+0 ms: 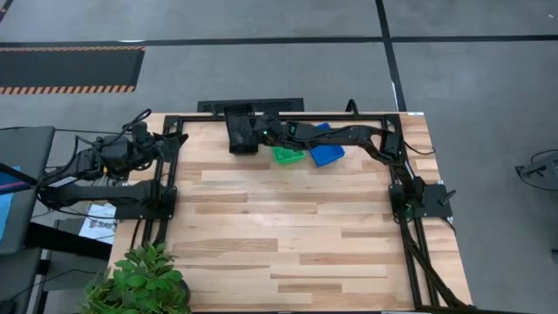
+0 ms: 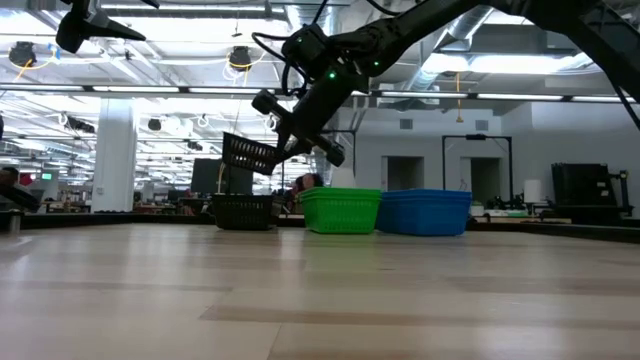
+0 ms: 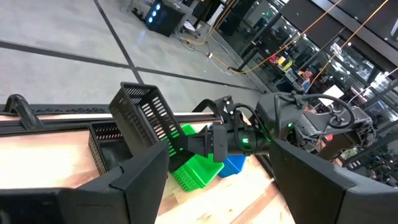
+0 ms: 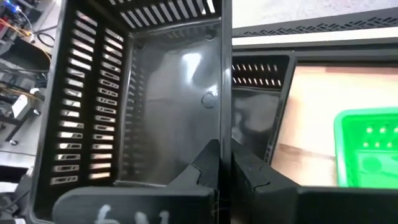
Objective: Stack baskets by color
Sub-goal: Stack the bottom black bin on top of the top black bins
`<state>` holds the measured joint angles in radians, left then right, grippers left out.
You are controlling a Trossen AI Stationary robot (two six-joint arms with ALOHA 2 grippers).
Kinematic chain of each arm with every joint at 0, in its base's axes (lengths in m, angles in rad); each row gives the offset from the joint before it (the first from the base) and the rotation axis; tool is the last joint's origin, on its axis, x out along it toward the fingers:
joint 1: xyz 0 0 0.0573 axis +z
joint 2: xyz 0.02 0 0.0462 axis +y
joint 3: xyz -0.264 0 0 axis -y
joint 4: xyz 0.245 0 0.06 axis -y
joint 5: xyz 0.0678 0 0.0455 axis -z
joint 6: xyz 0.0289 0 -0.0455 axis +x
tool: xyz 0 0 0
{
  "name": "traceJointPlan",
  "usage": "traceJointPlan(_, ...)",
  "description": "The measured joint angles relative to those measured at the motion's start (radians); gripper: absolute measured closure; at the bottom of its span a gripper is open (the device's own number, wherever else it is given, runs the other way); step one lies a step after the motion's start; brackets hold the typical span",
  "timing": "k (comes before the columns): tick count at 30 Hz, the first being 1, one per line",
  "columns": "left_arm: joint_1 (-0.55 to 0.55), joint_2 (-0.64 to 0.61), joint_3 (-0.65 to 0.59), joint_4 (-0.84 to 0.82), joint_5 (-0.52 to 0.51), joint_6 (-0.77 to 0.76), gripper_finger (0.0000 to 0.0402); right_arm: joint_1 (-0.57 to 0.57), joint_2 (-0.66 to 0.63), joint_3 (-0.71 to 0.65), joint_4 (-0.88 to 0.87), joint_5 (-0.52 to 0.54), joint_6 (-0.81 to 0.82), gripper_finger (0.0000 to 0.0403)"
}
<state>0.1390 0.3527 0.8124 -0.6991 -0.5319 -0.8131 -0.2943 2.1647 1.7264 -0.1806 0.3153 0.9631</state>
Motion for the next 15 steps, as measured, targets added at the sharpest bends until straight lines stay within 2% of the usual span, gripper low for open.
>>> traceJointPlan(10,0.000,0.000,0.000,0.000,-0.004,-0.010,0.0136,-0.002,0.026,0.003,0.006,0.003,0.009,0.0368)
traceJointPlan(15,0.000,0.000,0.000,0.000,-0.004,-0.020,0.0136,-0.001,0.069,-0.001,-0.012,-0.047,0.106,0.0376)
